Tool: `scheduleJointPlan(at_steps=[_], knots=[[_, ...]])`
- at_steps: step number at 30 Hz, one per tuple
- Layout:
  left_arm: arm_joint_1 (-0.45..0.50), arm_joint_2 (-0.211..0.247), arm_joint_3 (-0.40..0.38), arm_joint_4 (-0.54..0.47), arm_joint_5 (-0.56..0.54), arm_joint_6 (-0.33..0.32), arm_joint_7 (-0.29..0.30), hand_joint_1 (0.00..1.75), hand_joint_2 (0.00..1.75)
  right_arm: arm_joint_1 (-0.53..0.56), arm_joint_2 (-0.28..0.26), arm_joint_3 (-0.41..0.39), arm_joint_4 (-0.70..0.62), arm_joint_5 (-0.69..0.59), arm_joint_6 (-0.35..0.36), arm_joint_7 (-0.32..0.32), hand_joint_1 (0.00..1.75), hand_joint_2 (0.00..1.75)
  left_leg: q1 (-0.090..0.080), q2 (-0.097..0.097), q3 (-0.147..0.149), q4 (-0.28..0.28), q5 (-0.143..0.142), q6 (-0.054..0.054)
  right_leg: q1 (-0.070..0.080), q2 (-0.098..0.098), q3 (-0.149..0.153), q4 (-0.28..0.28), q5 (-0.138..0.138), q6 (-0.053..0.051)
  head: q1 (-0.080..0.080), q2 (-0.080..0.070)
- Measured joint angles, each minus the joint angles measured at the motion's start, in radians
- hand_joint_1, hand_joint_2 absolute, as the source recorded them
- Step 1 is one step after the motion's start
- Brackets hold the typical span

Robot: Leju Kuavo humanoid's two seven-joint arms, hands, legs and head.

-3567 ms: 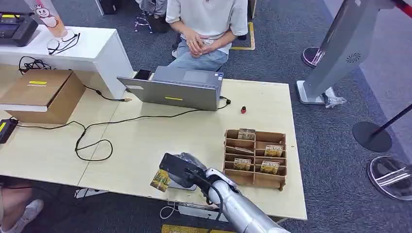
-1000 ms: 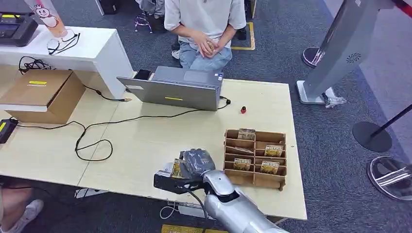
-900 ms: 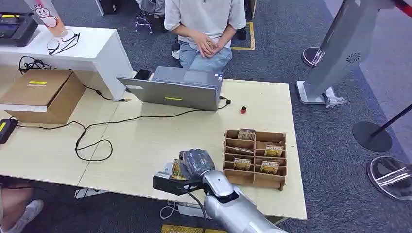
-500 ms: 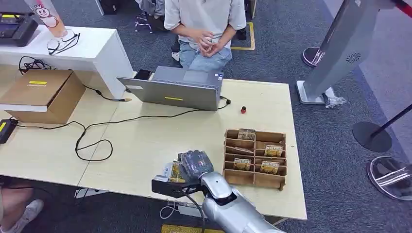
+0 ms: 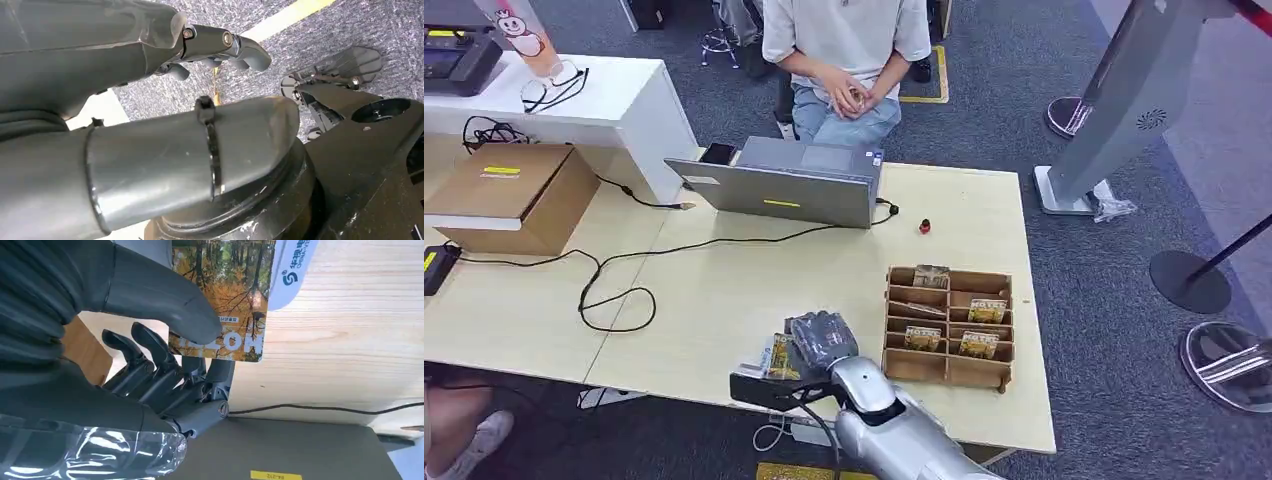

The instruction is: Pass the card to the sensor for recognition and then transmit it.

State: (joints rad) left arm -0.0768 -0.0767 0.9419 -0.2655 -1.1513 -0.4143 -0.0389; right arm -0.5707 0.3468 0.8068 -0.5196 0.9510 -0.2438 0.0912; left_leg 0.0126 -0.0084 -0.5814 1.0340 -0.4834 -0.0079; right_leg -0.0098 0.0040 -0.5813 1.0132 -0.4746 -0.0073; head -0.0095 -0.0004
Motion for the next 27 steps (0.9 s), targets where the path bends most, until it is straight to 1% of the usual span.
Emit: scheduleJointPlan(at_steps=[4, 7, 14, 27], knots=[[0.0, 0.0, 0.0, 0.0, 0.0, -0.001, 0.005, 0.0, 0.0, -0.009, 0.002, 0.0, 0.021, 0.0, 0.005, 0.039, 1.75, 1.75, 0.0, 0.0, 0.0, 0.0, 0.0, 0.0, 0.0, 0.0, 0.0, 0.0, 0.0, 0.0, 0.0, 0.0], [-0.001, 0.0, -0.001, 0.0, -0.004, -0.002, 0.01, 0.0, 0.0, -0.015, 0.002, 0.0, 0.044, -0.002, 0.005, 0.053, 1.75, 1.75, 0.0, 0.0, 0.0, 0.0, 0.0, 0.0, 0.0, 0.0, 0.0, 0.0, 0.0, 0.0, 0.0, 0.0], [-0.004, 0.0, -0.003, 0.0, -0.007, -0.005, 0.016, 0.0, 0.0, -0.023, 0.002, 0.0, 0.07, -0.003, 0.004, 0.061, 1.75, 1.75, 0.0, 0.0, 0.0, 0.0, 0.0, 0.0, 0.0, 0.0, 0.0, 0.0, 0.0, 0.0, 0.0, 0.0], [-0.015, 0.002, -0.034, 0.0, -0.015, -0.007, 0.016, 0.0, 0.0, -0.026, 0.002, -0.008, 0.094, 0.002, -0.001, 0.064, 1.75, 1.75, 0.0, 0.0, 0.0, 0.0, 0.001, 0.0, 0.0, 0.0, 0.0, 0.0, 0.001, -0.001, 0.0, 0.0]])
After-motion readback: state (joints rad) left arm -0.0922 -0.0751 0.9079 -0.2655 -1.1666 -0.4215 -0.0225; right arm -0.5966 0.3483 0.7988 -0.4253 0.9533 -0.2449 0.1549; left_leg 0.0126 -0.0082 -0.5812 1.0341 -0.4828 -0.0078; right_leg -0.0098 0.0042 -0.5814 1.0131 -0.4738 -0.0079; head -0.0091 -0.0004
